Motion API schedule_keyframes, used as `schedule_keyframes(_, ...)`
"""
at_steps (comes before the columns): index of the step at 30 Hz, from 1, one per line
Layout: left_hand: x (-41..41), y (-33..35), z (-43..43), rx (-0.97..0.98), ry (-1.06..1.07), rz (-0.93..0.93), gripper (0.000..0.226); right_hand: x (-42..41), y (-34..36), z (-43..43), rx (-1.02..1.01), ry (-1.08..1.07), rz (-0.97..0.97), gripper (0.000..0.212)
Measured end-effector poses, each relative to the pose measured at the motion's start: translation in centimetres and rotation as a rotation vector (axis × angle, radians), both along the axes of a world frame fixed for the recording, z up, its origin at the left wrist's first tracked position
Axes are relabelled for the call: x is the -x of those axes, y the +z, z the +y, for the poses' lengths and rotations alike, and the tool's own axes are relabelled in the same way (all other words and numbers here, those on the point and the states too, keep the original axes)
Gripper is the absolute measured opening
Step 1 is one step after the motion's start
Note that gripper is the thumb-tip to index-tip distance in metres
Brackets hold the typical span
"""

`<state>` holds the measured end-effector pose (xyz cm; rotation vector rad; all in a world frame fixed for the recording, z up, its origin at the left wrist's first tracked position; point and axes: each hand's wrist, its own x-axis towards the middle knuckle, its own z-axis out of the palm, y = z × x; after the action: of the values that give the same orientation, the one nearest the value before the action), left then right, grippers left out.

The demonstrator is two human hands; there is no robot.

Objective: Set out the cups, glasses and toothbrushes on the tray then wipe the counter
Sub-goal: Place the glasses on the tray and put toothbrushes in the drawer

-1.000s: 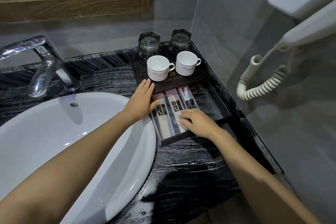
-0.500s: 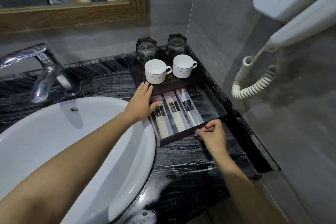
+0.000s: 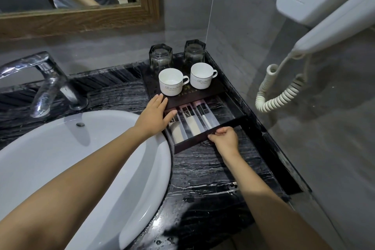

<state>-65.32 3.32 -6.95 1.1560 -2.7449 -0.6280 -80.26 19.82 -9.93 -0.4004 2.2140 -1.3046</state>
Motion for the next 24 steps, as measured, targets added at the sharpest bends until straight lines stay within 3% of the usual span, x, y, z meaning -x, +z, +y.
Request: schedule_keyframes(24, -0.3, -1.1, 0.4, 0.087, 0.004, 0.085, 0.074, 1.3, -1.8, -9.5, 0.12, 0.139, 0.236, 0.019)
